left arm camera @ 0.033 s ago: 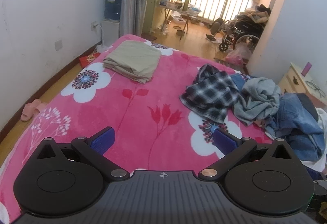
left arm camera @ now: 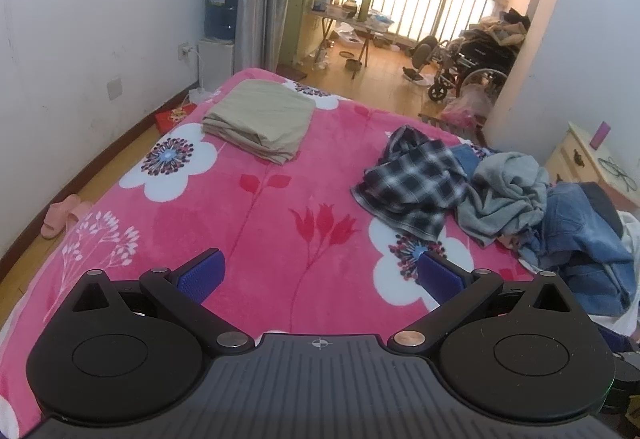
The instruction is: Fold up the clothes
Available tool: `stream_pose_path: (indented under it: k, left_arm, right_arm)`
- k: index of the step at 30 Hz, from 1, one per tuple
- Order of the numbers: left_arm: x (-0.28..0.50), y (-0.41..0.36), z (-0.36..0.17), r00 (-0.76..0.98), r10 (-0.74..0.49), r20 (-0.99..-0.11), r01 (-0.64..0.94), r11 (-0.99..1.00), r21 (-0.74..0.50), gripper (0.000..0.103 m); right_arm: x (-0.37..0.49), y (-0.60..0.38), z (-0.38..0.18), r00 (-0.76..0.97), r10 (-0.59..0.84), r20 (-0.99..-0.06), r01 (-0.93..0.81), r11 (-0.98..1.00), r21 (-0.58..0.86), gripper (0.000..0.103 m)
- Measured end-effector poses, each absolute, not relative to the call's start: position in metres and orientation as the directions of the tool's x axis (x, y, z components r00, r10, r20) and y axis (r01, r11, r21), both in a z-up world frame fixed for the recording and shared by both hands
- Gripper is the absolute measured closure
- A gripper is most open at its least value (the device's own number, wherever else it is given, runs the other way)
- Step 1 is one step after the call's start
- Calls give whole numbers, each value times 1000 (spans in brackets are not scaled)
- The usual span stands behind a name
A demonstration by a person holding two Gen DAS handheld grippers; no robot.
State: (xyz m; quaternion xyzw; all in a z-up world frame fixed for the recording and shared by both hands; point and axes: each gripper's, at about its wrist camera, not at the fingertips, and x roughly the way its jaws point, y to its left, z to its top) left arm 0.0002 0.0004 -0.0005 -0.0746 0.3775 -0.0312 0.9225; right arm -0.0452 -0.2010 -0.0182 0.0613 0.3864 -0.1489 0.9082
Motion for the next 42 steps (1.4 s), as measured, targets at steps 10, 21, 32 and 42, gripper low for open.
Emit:
stream_pose_path:
  k: [10, 21, 32, 42]
  left_arm:
    - [-3, 5, -4, 660, -143, -737, 39, 987, -157, 0]
    - [-8, 0, -9, 667, -109, -737, 44, 993, -107, 0]
    - [-7, -1, -17, 662, -103, -742, 56, 995, -88, 0]
    - [-9, 2, -20, 669, -86, -738, 51, 996, -70, 0]
  right_arm:
    - [-50, -202, -13, 667, -231, -708, 324, 946, -3, 0]
    - [-49, -205, -12, 659, -232, -715, 334, 942, 3, 0]
    - [-46, -202, -15, 648, -240, -723, 334, 942, -13, 0]
    - [-44, -197, -19, 644, -240, -726, 328, 944, -21, 0]
